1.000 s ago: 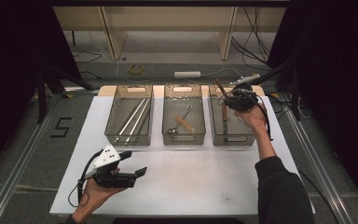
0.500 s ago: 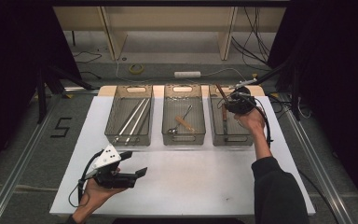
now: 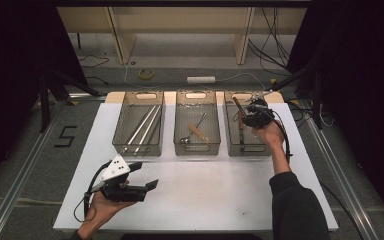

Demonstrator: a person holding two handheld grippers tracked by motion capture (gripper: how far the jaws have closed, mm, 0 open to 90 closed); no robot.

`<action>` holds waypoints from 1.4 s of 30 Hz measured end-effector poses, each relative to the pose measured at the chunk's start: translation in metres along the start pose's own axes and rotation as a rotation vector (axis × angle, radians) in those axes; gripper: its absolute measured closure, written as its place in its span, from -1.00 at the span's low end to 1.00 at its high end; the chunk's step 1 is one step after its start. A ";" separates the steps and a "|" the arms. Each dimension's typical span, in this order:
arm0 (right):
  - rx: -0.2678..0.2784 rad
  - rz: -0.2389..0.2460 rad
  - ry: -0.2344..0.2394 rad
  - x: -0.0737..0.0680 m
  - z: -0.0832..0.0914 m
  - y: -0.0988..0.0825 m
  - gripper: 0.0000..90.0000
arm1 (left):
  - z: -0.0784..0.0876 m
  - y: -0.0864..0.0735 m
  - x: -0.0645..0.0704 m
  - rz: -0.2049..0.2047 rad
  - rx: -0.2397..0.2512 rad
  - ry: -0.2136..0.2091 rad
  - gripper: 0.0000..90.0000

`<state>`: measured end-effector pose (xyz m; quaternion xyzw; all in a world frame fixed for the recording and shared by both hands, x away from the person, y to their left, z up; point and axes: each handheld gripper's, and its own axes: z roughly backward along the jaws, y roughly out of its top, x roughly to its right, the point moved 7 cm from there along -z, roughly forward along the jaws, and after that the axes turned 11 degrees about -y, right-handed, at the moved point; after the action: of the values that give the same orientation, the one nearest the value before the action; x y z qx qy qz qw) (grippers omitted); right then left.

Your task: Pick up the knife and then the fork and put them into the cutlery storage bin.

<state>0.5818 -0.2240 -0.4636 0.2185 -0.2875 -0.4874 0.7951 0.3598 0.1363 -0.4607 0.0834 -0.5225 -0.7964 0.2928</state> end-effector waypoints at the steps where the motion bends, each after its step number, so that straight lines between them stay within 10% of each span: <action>1: 0.000 0.000 0.000 0.000 0.000 0.000 0.72 | 0.000 0.000 0.000 0.000 0.000 0.000 -0.60; 20: 0.055 -0.113 0.055 0.001 0.021 0.006 0.32 | 0.000 0.000 -0.001 0.009 -0.001 0.003 -0.60; 42: 0.235 -0.114 0.232 -0.054 0.089 -0.018 -0.21 | 0.001 0.000 -0.004 0.037 0.010 0.000 -0.61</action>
<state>0.4912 -0.1895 -0.4225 0.3808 -0.2358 -0.4662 0.7629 0.3626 0.1390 -0.4612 0.0753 -0.5280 -0.7882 0.3071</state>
